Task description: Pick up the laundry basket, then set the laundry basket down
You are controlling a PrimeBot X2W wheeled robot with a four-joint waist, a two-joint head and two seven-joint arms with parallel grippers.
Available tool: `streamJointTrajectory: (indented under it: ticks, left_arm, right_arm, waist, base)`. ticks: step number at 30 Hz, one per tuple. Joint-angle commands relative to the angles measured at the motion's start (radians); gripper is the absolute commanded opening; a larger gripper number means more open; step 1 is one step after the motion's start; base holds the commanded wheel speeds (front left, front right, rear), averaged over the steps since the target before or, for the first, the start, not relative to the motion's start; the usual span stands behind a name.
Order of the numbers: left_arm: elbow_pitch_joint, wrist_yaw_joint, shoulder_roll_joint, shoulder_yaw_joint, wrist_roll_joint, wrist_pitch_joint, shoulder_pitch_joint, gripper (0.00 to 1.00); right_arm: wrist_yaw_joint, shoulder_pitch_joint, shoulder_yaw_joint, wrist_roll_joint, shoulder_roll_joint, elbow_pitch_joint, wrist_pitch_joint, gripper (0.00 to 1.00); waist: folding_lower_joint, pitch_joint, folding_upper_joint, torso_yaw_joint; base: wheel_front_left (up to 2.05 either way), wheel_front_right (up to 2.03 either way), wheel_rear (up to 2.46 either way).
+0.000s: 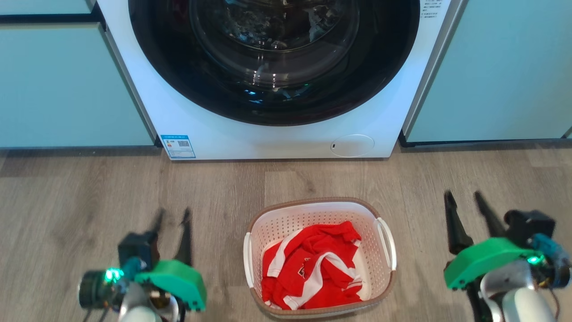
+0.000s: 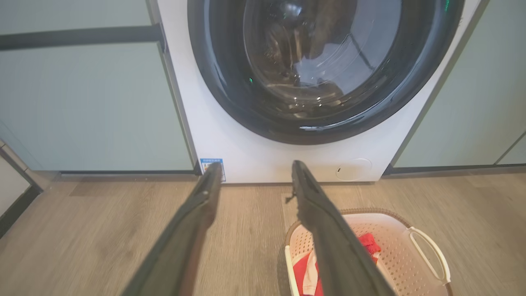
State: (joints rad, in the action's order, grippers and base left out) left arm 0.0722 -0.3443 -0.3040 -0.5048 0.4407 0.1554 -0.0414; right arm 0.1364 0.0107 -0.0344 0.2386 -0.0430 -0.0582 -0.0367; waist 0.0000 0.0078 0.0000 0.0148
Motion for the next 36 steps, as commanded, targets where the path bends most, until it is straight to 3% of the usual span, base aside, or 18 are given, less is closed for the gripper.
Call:
streamJointTrajectory:
  ticks: [1,36]
  left_arm:
    - [0.018,0.001,0.005,-0.004,0.001,-0.001,0.004,0.00]
    - [0.065,0.133,0.063,0.155,0.340,-0.064,-0.016,0.00]
  right_arm:
    - [0.000,0.001,0.002,0.000,0.002,-0.023,0.000,0.00]
    - [-0.002,-0.032,-0.014,0.390,-0.006,-0.068,0.036,0.00]
  waist:
    - [0.0000,0.000,0.0000,0.000]
    - [0.0000,-0.001,0.0000,-0.004]
  base:
    - [0.00,0.00,0.00]
    - [0.00,0.00,0.00]
